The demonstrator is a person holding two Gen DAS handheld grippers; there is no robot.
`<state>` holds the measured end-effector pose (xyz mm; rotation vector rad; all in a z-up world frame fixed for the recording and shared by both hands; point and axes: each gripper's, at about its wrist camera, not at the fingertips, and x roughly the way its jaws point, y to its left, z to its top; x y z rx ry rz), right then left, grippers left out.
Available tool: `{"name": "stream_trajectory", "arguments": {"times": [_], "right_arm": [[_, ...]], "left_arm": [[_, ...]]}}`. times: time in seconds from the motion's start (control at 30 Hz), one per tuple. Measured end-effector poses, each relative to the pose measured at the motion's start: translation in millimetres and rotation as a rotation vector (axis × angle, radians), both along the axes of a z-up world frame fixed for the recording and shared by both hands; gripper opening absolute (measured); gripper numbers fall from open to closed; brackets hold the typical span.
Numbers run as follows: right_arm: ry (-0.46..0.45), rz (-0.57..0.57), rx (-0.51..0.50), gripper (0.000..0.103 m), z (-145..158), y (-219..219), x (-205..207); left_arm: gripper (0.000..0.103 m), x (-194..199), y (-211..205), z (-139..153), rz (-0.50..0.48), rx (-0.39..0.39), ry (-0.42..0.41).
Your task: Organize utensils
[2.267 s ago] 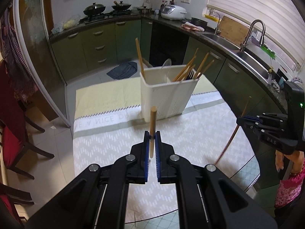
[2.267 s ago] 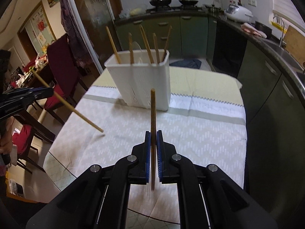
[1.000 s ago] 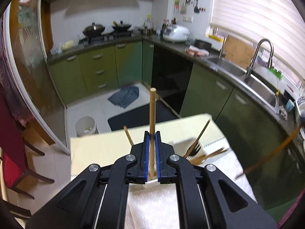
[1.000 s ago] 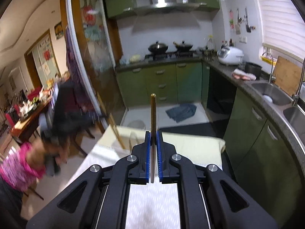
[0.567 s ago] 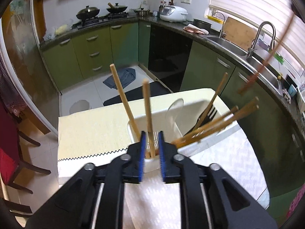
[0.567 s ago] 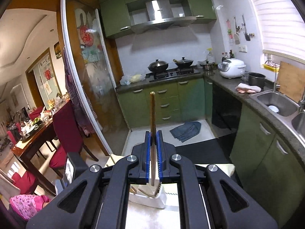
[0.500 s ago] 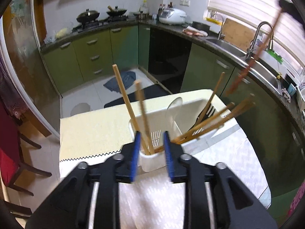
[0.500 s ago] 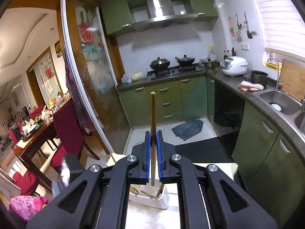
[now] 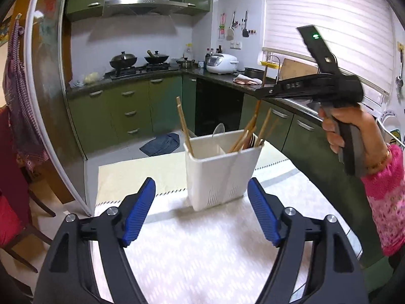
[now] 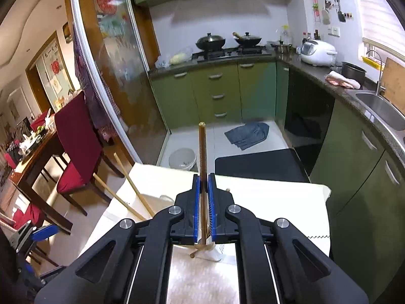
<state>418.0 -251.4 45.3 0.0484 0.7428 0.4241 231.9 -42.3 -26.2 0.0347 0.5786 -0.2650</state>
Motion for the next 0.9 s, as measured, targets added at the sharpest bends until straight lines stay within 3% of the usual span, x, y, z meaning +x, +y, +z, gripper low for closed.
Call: {"name": "stream_trajectory", "arguments": {"times": [0.23, 0.37, 0.47, 0.5, 0.7, 0.9], "right_arm": [[0.007, -0.001, -0.011, 0.008, -12.8, -0.3, -19.6], [-0.018, 0.004, 0.012, 0.017, -3.7, -14.5, -60.2], [-0.061, 0.012, 0.025, 0.036, -1.0, -29.4, -114.7], [-0.067, 0.017, 0.027, 0.046, -2.9, -32.8, -128.6], [-0.104, 0.016, 0.035, 0.099, -46.0, -64.3, -259.1], [-0.269, -0.045, 0.008, 0.099, -60.6, -84.5, -369.3]], "left_arm": [[0.086, -29.2, 11.2, -12.7, 0.032, -0.023, -0.014], [0.093, -45.9, 17.1, -12.9, 0.039, -0.056, -0.023], [0.096, -68.9, 18.3, -11.1, 0.042, -0.061, -0.054], [0.097, -77.0, 17.7, -10.7, 0.041, -0.063, -0.064], [0.097, -116.6, 7.6, -20.7, 0.033, -0.055, -0.07], [0.097, -152.1, -1.8, -15.1, 0.02, -0.066, -0.103]]}}
